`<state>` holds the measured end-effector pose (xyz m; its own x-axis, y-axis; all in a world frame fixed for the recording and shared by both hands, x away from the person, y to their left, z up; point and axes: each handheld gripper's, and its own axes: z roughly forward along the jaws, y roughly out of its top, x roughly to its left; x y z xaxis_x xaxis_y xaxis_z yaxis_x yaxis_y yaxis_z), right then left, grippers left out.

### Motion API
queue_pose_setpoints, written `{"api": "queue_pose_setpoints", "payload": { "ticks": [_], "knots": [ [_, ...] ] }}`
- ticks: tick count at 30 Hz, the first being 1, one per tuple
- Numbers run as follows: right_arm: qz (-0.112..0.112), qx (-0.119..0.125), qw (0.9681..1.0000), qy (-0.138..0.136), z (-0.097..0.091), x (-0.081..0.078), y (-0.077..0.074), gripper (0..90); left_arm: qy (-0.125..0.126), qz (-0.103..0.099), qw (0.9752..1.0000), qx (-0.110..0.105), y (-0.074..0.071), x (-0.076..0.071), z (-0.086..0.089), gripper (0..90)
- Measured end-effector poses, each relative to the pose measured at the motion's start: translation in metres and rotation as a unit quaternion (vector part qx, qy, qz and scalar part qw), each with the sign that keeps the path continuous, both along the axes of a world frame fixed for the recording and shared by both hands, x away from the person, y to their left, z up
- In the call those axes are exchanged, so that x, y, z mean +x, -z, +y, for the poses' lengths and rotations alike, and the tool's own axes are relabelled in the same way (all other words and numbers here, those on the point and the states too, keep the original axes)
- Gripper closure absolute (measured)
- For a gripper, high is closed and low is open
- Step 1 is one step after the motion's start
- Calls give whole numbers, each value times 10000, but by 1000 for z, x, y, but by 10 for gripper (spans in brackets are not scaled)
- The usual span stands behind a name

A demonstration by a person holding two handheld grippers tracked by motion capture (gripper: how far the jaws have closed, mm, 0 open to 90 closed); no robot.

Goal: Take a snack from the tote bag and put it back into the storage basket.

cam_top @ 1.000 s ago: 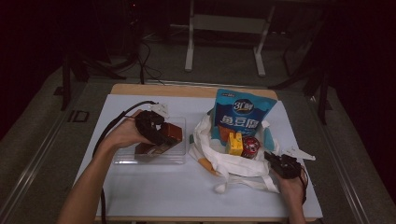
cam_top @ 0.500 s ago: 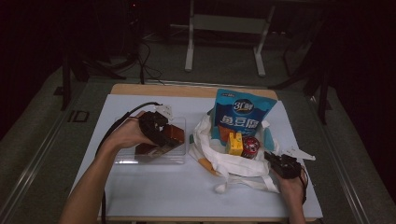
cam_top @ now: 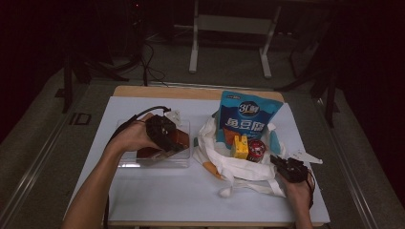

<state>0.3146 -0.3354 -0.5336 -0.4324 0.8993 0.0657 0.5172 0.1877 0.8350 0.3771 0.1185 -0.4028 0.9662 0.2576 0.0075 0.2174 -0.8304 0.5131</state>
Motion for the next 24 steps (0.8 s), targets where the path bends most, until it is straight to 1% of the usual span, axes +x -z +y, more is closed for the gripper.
{"api": "queue_pose_setpoints", "payload": {
  "ticks": [4,6,7,9,10,12,14,17,18,19,20,22,23,24],
  "knots": [
    [-1,-9,10000,-2,0,0,0,852,-1,-32,9999,107,-2,-1,1,420],
    [-4,-15,10000,-3,0,0,0,852,-9,-88,9997,219,-3,-1,2,422],
    [-3,-14,10000,-2,0,0,0,852,-4,-74,9996,284,-3,-1,1,422],
    [-3,-12,10000,-1,0,0,0,852,-15,-181,9982,572,-3,-2,-2,427],
    [-4,-16,10000,-3,0,0,0,852,42,-147,9976,670,-3,-2,-3,427],
    [1,-11,10000,-3,0,0,0,852,71,-109,9973,724,-2,-3,-4,427],
    [1,-10,10000,-3,0,0,0,851,47,-70,9974,711,0,-2,-5,422],
    [1,-9,10000,-3,0,0,0,852,49,110,9983,579,5,0,-7,400],
    [1,-9,10000,-3,0,0,0,852,49,110,9983,579,5,0,-7,392],
    [1,-2,10000,-3,0,0,0,852,59,284,9987,409,9,1,-7,381],
    [1,4,10000,-4,0,0,0,852,55,365,9988,312,12,2,-7,373],
    [2,5,10000,-4,0,0,0,852,1,409,9990,162,15,2,-6,364],
    [2,5,10000,-4,0,0,0,852,1,409,9990,162,15,2,-6,359],
    [2,7,10000,-4,0,0,0,852,-58,501,9987,-10,17,4,-3,355]
  ]
}}
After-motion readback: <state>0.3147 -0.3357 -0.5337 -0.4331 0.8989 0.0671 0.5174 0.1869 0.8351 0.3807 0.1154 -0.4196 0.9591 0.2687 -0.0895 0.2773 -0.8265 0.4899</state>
